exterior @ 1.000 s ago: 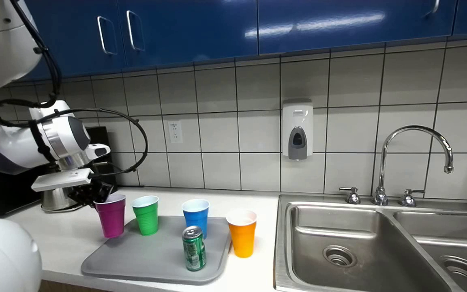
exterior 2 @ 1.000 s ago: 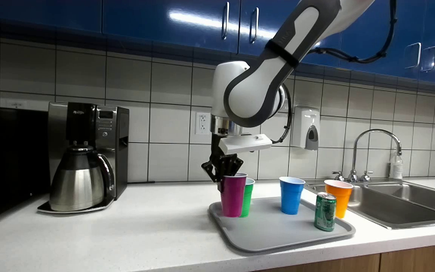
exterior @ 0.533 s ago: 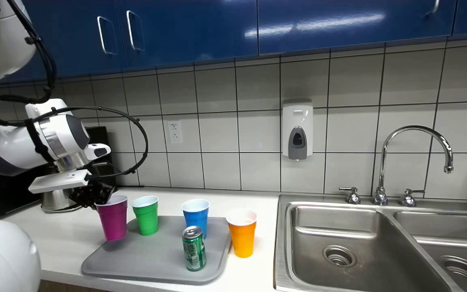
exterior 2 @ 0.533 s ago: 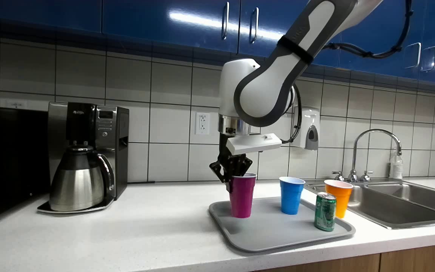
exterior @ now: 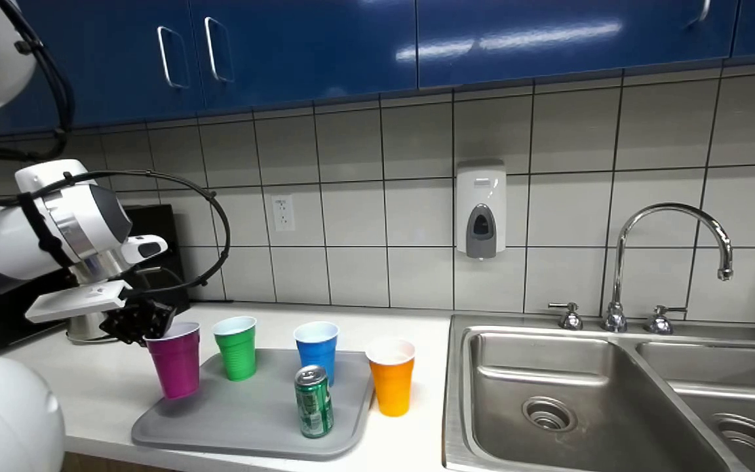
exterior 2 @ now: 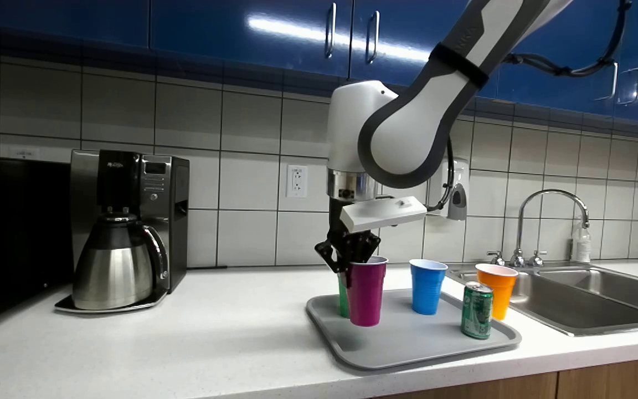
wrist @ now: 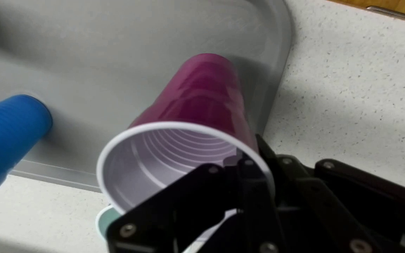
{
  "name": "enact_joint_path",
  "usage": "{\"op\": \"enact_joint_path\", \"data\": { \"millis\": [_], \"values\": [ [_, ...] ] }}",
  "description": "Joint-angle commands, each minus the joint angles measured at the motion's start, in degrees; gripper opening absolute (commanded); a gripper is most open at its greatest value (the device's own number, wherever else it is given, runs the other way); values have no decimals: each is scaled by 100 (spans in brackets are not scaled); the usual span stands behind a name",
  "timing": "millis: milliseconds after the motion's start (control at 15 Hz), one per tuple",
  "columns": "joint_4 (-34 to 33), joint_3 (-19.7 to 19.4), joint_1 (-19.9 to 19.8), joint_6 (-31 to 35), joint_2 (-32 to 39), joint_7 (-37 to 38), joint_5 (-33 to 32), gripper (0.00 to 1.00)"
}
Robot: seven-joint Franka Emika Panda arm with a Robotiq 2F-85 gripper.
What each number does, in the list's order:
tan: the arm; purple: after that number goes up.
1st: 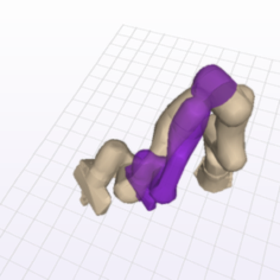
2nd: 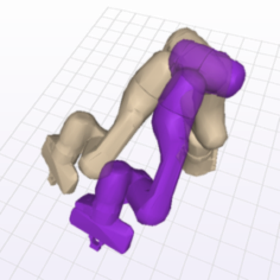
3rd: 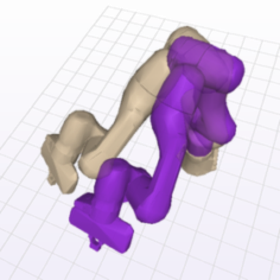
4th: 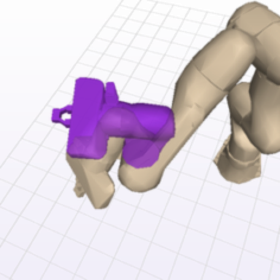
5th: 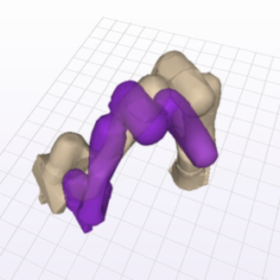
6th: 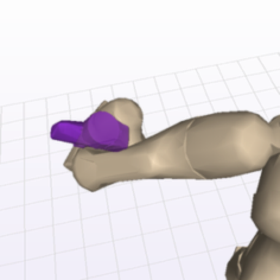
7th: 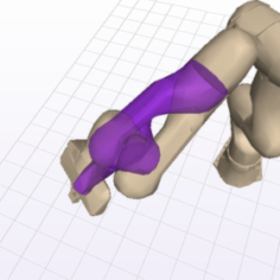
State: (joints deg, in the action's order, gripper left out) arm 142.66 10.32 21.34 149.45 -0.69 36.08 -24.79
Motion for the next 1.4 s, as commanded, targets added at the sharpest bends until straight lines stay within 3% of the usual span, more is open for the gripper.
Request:
{"op": "enact_joint_path", "data": {
  "millis": [0, 667, 1333],
  "values": [
    [244, 248, -246, -179, -275, 343, -184, 1],
    [208, 174, -553, 57, -29, -5, 15, 1],
    [37, 148, -678, 216, 194, -1503, 964, 1]
  ]
}}
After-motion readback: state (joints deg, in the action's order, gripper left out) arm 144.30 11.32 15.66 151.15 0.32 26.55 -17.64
